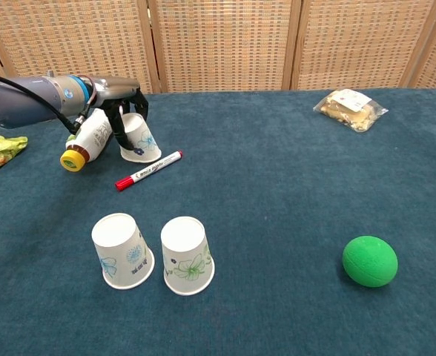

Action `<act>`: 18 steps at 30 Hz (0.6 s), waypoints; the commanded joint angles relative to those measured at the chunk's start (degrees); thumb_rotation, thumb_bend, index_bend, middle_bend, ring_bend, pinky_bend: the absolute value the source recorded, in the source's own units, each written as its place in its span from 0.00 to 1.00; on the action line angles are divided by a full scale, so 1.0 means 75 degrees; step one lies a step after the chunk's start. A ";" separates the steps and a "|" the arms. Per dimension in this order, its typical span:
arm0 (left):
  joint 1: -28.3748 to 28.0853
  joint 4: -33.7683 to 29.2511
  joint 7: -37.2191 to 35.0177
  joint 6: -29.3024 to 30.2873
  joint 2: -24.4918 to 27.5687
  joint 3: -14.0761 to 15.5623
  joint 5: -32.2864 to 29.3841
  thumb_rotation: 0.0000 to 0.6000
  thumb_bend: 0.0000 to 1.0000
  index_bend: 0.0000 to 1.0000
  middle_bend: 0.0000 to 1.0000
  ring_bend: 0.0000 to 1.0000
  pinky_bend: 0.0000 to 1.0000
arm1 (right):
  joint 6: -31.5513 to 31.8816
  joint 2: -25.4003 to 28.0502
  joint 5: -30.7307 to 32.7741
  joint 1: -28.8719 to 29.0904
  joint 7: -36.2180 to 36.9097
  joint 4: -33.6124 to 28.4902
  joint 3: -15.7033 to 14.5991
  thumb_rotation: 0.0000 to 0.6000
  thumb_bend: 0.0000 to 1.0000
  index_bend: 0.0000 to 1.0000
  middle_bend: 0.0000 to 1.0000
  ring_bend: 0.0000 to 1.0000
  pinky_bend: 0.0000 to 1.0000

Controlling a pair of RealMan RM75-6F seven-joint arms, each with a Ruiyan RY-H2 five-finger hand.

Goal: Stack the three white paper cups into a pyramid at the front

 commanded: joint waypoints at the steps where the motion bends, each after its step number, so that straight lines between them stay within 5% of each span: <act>1: 0.0103 -0.0497 -0.0309 0.0267 0.0349 -0.0014 0.0296 1.00 0.13 0.55 0.39 0.42 0.38 | -0.0019 0.0001 -0.0043 -0.0033 -0.0006 -0.0006 0.0041 1.00 0.00 0.04 0.00 0.00 0.00; 11: 0.0812 -0.4843 -0.1009 0.1060 0.3209 0.0023 0.1498 1.00 0.13 0.52 0.37 0.42 0.37 | -0.0052 0.0026 -0.0278 -0.0132 -0.0057 -0.0106 0.0175 1.00 0.00 0.04 0.00 0.00 0.00; 18: 0.1248 -0.7294 -0.1142 0.0952 0.4965 0.0494 0.2288 1.00 0.12 0.51 0.37 0.41 0.37 | -0.0059 0.0020 -0.0424 -0.0192 -0.0161 -0.0178 0.0236 1.00 0.00 0.04 0.00 0.00 0.00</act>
